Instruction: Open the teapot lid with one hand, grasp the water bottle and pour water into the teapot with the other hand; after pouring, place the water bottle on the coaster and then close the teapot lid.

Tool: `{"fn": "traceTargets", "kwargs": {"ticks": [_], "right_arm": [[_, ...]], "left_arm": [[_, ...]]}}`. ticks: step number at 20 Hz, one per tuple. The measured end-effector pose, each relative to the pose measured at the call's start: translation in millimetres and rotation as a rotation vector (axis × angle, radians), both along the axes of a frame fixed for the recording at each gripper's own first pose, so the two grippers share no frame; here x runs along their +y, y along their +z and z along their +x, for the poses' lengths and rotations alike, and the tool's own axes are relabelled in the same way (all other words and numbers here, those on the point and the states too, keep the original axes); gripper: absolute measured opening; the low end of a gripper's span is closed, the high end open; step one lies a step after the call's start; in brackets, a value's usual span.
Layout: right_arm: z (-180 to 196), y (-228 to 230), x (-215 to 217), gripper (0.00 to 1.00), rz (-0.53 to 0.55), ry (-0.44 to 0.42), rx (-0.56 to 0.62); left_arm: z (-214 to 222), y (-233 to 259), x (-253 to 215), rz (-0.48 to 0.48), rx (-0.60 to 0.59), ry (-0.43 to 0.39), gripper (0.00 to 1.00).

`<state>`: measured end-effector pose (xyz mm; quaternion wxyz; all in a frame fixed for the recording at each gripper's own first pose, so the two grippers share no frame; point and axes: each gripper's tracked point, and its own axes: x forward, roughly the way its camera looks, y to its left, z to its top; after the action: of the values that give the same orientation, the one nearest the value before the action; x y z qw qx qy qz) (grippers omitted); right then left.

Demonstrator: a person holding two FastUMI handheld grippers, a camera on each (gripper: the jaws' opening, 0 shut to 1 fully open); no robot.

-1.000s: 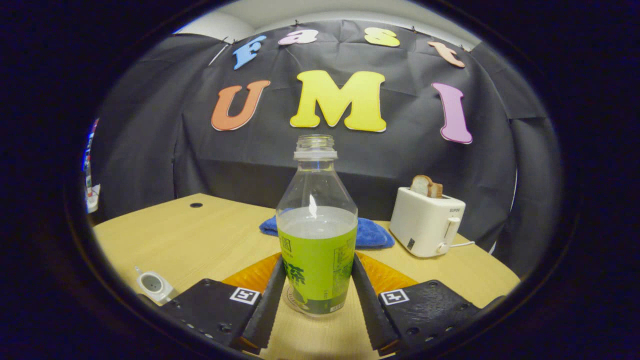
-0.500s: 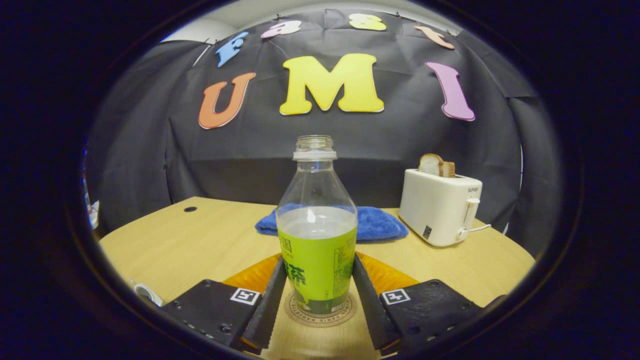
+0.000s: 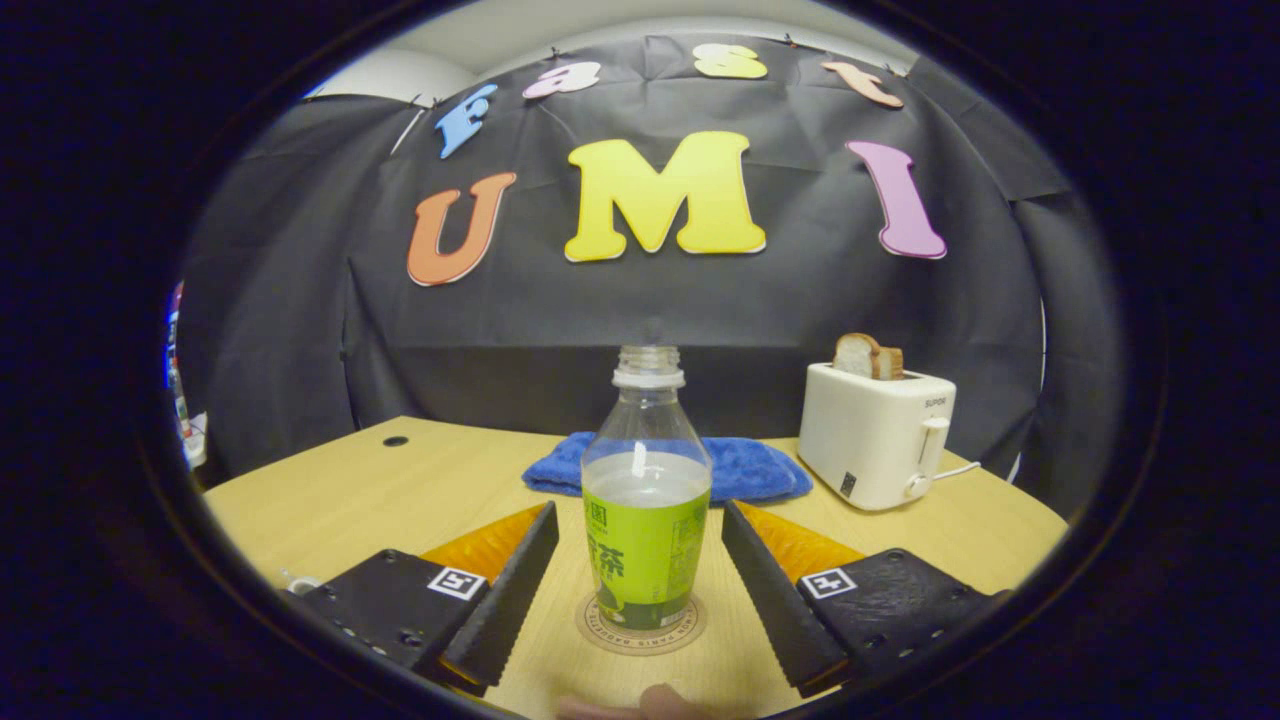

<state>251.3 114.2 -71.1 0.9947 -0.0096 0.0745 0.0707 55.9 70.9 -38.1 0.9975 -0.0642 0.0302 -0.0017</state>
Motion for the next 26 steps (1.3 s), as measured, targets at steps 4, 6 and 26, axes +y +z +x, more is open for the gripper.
{"fn": "traceTargets", "kwargs": {"ticks": [4,6,26], "right_arm": [[-31.0,16.6,-34.5,0.98,0.003,-0.071,-0.051],[-50.6,18.8,-54.8,0.98,-0.033,-0.104,-0.086],[-150.0,27.3,-115.4,0.95,-0.032,-0.046,-0.134]], "left_arm": [[5.1,-5.1,-4.7,-0.003,-0.007,-0.004,0.04],[10.8,-11.0,-11.9,-0.009,-0.003,-0.015,0.03],[62.2,-46.3,-97.6,0.022,0.042,-0.118,0.03]]}}
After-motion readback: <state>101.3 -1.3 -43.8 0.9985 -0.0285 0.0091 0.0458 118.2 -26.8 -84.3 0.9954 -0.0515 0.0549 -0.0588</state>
